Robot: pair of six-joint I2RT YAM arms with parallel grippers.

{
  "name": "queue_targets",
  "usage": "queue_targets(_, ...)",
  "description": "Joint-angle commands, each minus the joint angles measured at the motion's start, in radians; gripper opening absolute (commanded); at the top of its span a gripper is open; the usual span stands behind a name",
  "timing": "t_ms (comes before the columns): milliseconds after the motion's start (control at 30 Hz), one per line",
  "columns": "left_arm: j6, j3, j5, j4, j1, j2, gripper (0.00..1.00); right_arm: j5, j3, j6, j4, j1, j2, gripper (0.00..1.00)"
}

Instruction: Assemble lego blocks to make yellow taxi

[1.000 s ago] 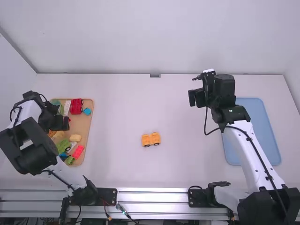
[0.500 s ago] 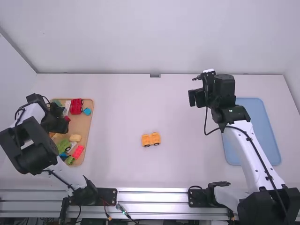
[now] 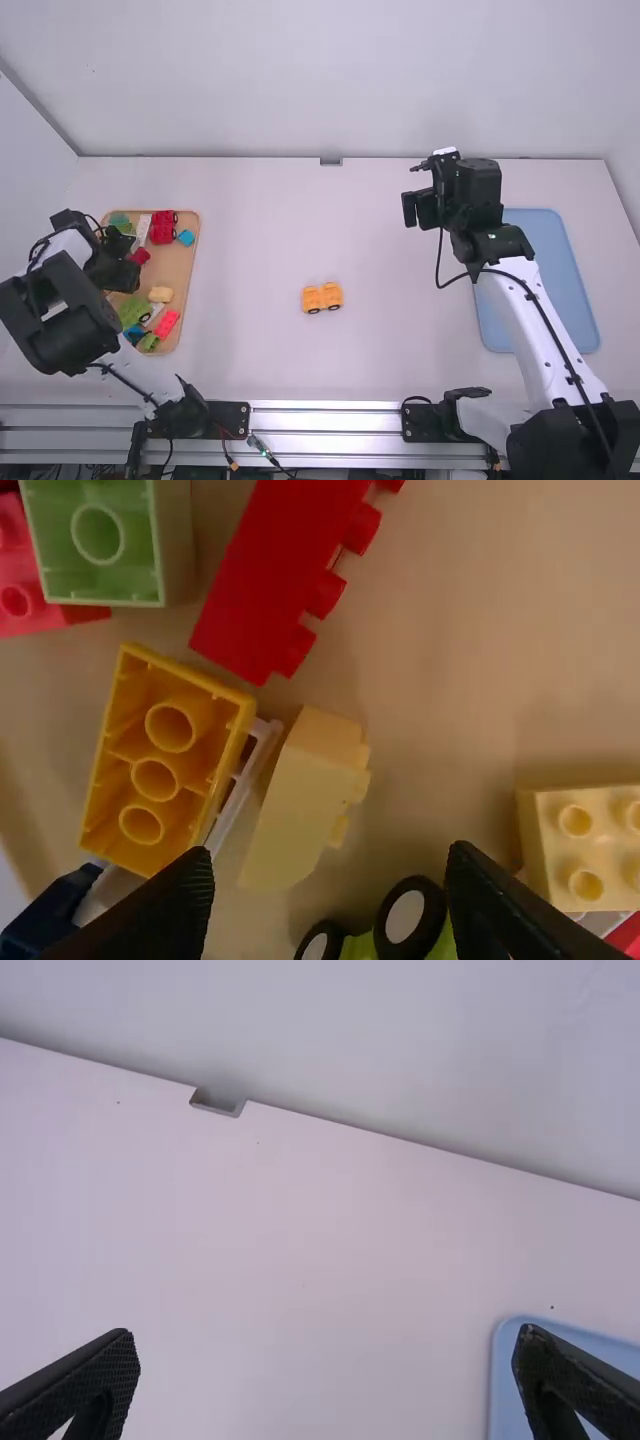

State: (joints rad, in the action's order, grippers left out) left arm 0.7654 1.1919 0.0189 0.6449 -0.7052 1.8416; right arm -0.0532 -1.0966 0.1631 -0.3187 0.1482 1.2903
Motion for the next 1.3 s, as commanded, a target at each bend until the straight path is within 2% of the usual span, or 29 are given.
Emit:
queue_targets(0, 0.022, -0.01, -0.031, 0.01, -0.016, -0.026, 0.64, -0.002, -0.035, -0.002, -0.002, -0.003, 0.006, 0.99)
queue_targets(233, 0.107, -0.038, -0.071, 0.0, -0.035, -0.026, 0.59, -0.002, -0.035, -0.003, 0.0, -0.003, 0.006, 0.99)
queue_targets(500, 0.106, -0.107, -0.06, -0.124, -0.035, -0.026, 0.56, -0.002, -0.035, -0.01, 0.0, -0.003, 0.006, 0.99)
queue_targets(867, 0.066, -0.121, -0.108, -0.17, -0.035, -0.026, 0.61, -0.002, -0.035, -0.01, -0.001, -0.003, 0.006, 0.99)
queue_targets(1267, 0.024, -0.174, -0.105, -0.235, -0.035, -0.026, 0.54, -0.002, -0.035, -0.01, -0.003, -0.003, 0.006, 0.99)
